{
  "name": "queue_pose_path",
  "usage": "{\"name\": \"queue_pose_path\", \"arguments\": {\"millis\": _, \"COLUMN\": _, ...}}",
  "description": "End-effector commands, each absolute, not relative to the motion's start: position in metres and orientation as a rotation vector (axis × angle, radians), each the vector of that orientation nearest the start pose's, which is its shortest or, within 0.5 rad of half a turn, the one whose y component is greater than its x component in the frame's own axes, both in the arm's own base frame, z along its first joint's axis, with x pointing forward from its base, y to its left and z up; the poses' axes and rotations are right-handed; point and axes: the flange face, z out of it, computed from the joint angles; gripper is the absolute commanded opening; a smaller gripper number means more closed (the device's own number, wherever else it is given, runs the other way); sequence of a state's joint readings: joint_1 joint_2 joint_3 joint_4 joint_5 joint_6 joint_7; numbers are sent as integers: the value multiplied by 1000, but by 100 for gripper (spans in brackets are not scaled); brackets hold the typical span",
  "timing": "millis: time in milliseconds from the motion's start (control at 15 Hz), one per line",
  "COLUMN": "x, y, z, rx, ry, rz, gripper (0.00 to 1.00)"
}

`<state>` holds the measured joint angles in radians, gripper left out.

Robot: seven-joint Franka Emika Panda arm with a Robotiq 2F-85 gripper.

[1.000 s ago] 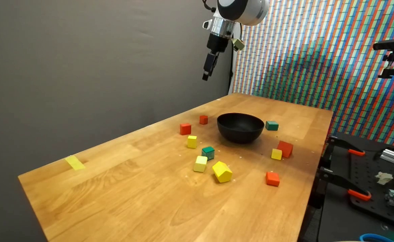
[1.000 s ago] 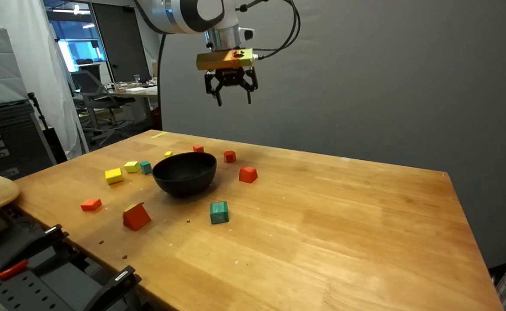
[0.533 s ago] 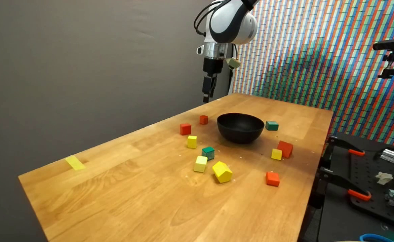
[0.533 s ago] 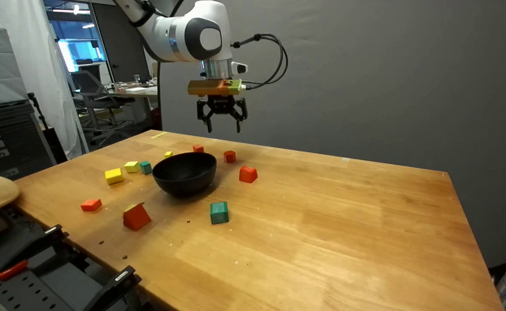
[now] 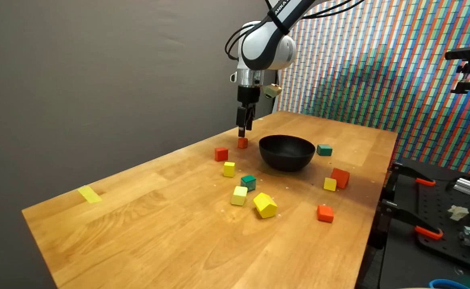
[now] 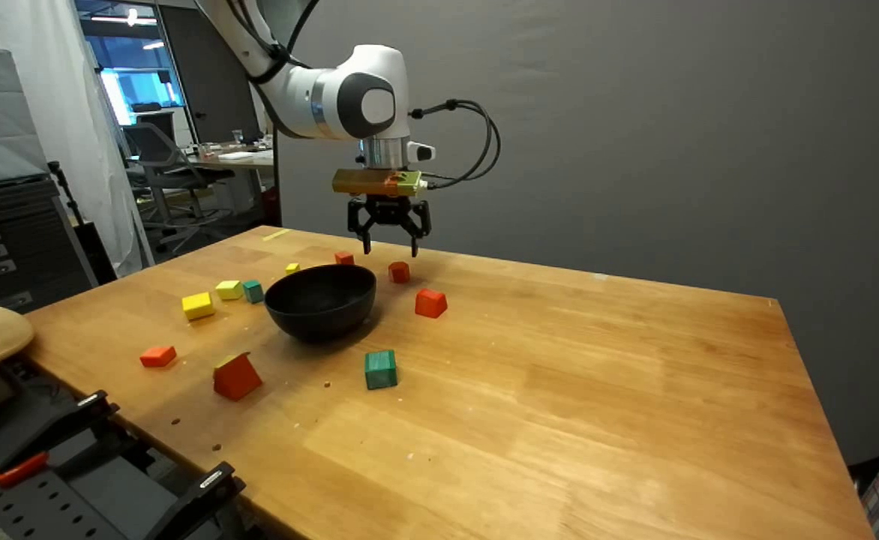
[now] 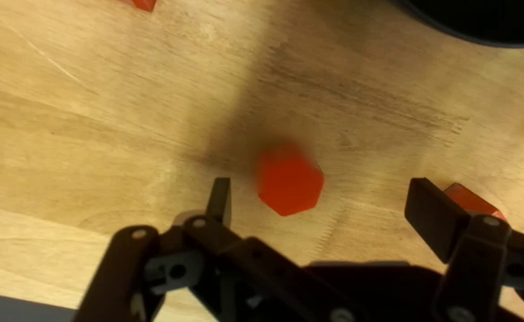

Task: Put all the blocks in the bowl

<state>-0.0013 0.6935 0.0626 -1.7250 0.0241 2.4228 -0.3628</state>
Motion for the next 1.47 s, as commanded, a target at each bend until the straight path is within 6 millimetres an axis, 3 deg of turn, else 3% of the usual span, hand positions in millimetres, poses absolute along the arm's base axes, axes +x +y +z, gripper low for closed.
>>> {"name": "queue_pose_path", "arguments": {"millis": 0, "x": 687, "y": 36, "z": 179, "rx": -3060, "ry": -568, "rz": -55, "gripper": 100}}
{"name": "queue_pose_path", "arguments": {"millis": 400, "x": 695, "y": 32, "z": 159, "rx": -3097, "ry": -584, "rz": -41, "gripper": 95}}
{"name": "queue_pose_path", "arguments": {"millis": 533, "x": 700, "y": 31, "z": 156, "rx": -3102, "ry": -576, "rz": -48, "gripper": 70}}
{"name": "queue_pose_path", "arguments": {"millis": 600, "x": 701, "y": 30, "z": 158, "rx": -3101, "ry": -566, "rz": -53, "gripper": 68}}
{"name": "queue_pose_path", "arguments": {"millis": 800, "x": 705, "y": 25, "z": 167, "rx": -3098, "ry": -526, "rz": -78, "gripper": 44}}
{"name": "queue_pose_path", "arguments": {"millis": 1000, "x": 707, "y": 14, "z": 180, "rx": -3090, "ry": -429, "rz": -90, "gripper": 40}}
{"name": "queue_pose_path", "arguments": {"millis": 1067, "x": 705, "y": 10, "z": 187, "rx": -3086, "ry": -409, "rz": -95, "gripper": 43}}
{"name": "queue_pose_path", "arguments": {"millis": 1333, "x": 700, "y": -9, "z": 244, "rx": -3088, "ry": -400, "rz": -229, "gripper": 48}}
{"name": "queue_pose_path", "arguments": {"millis": 1400, "x": 700, "y": -15, "z": 257, "rx": -3086, "ry": -380, "rz": -256, "gripper": 56}}
